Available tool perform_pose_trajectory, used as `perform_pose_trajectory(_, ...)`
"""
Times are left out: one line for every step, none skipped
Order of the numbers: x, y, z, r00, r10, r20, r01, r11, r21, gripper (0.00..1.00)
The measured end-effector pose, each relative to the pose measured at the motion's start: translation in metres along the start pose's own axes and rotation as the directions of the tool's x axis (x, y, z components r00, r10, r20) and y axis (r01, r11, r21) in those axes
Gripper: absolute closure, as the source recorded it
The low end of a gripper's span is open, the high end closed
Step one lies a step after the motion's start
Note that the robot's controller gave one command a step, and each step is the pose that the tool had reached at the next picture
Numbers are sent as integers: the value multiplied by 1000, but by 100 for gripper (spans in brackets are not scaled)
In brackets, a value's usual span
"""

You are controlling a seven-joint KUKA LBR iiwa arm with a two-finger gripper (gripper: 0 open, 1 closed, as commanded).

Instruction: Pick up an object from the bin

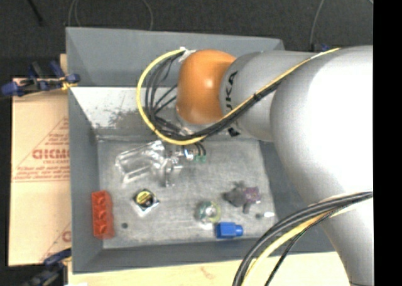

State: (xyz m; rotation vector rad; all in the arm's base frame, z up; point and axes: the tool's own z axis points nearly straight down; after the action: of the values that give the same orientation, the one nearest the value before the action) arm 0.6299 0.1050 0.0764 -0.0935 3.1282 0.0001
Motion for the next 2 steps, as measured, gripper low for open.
perform_pose_trajectory(-1,-4,-2,1000,3,-1,-3,1000,1,100)
perform_pose_trajectory(-21,24,-35,1000,6,-4,-6,1000,-1,100)
